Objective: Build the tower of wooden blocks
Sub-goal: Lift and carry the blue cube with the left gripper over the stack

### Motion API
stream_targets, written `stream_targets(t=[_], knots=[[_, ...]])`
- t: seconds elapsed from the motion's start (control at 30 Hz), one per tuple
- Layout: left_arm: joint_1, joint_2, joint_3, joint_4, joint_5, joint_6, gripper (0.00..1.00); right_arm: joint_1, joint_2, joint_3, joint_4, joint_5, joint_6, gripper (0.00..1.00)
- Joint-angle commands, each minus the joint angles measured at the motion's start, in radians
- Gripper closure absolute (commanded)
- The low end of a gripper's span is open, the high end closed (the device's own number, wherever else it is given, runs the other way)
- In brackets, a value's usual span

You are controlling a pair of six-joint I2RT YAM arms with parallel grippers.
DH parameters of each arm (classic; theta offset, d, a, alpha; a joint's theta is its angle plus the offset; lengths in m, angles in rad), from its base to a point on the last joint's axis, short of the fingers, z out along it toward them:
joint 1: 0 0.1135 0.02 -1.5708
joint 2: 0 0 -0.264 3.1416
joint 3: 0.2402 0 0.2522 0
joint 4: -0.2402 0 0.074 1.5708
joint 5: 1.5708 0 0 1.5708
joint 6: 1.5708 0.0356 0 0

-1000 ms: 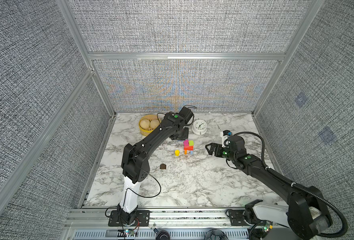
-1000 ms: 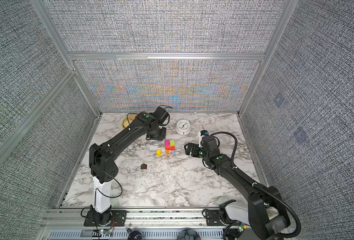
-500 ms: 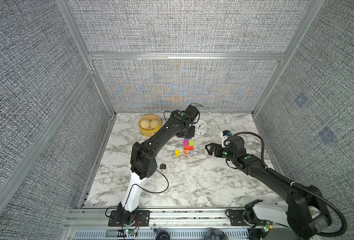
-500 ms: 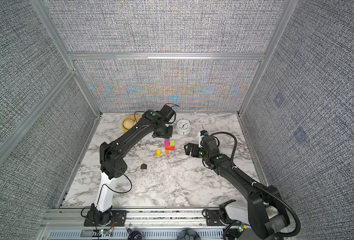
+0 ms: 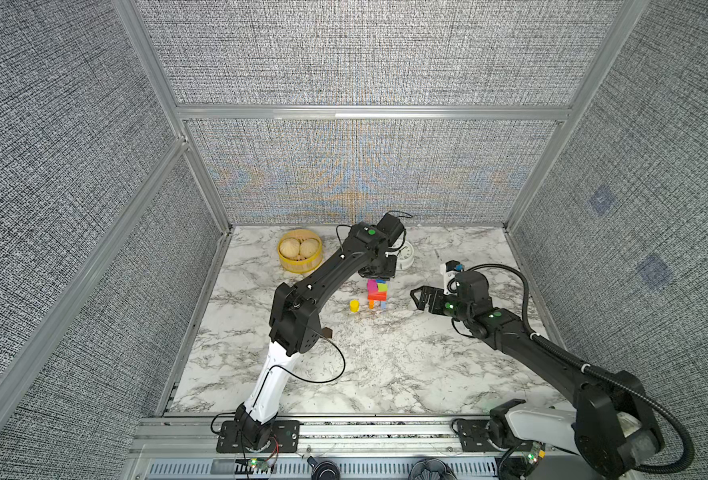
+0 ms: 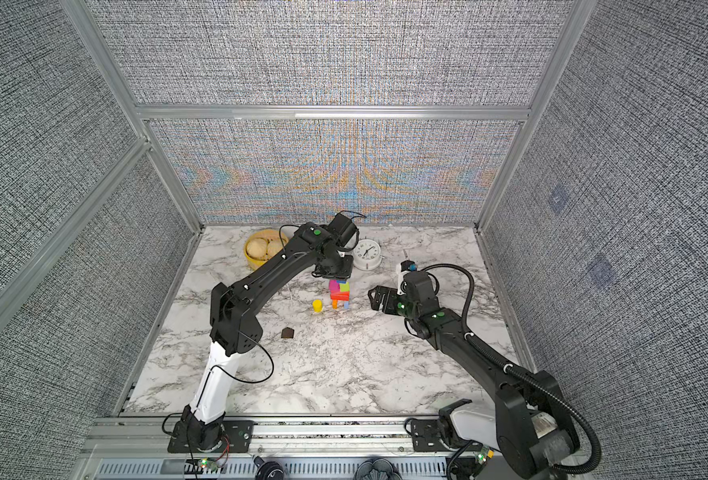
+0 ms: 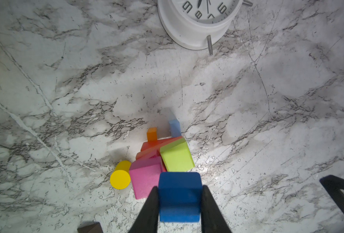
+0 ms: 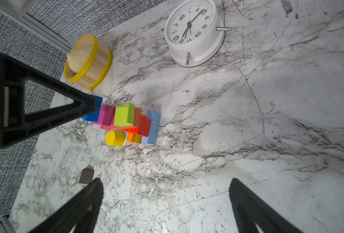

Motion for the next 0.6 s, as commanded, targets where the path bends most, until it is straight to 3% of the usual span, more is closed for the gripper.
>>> stream_targets(t=[0.0,0.57], knots=[[-0.001,0.007,0.009,0.007,0.006,0.011,0.72,0.002,-0.002,0.008,0.023,-0.008,-0.003,0.01],[-0.002,0.024,0.012,0.017,0.014,0.003,0.72,0.002,-0.002,0.007,0.024,-0.010,-0.003,0.01]])
